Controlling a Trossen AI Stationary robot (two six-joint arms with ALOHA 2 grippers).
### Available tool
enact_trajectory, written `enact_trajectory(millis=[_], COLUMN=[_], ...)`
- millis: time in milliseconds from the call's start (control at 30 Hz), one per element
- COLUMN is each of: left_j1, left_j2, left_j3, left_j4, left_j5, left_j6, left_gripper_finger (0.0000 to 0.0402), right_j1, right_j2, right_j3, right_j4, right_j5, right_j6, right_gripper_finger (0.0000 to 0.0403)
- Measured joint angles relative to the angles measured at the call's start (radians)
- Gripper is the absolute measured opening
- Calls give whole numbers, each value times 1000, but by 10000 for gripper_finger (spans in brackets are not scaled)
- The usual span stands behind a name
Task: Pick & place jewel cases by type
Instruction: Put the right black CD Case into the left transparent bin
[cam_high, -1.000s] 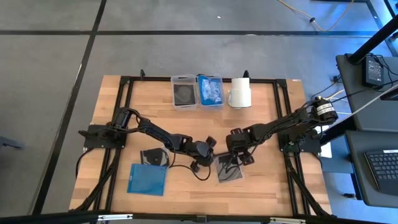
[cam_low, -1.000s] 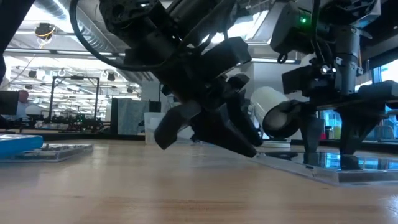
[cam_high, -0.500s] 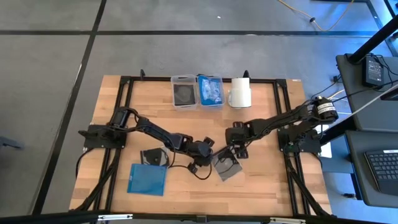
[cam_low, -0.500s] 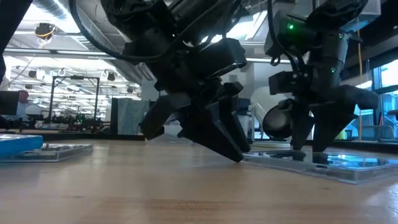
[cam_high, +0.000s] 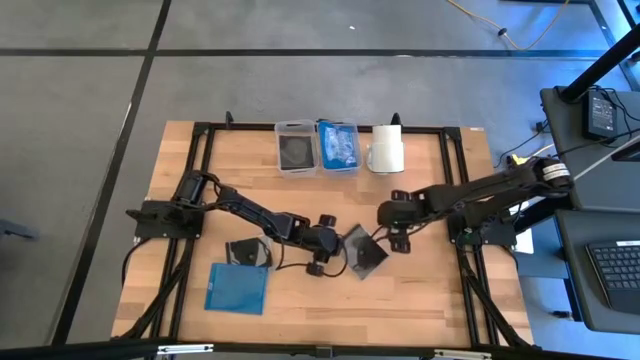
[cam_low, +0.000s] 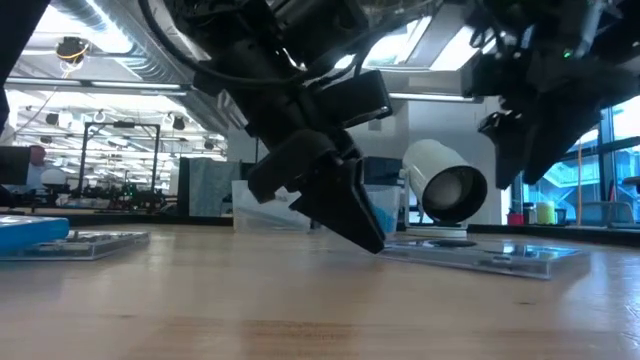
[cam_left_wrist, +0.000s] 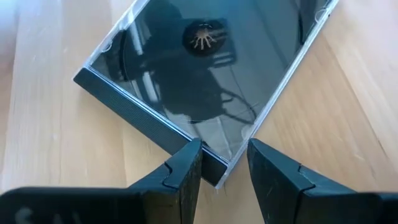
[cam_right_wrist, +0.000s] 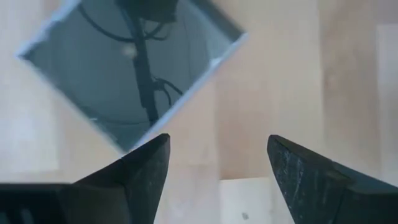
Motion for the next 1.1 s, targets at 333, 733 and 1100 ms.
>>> enact_trajectory(millis=[333,733,1100], left_j1=[0,6,6], left_j2=[-4,-4,-4], left_j3=[0,0,0], left_j4=[-25,-25,-25], left_j5=[-19,-10,-8], left_j6=[-220,-243,-287], left_gripper_finger=[127,127,127], right_j1=[96,106,174], right_j2=[1,1,50], right_j3=[-100,-307,-310], right_j4=[38,428,513], right_j5=[53,37,31], right_j6=[89,7,34], right_gripper_finger=[273,273,273])
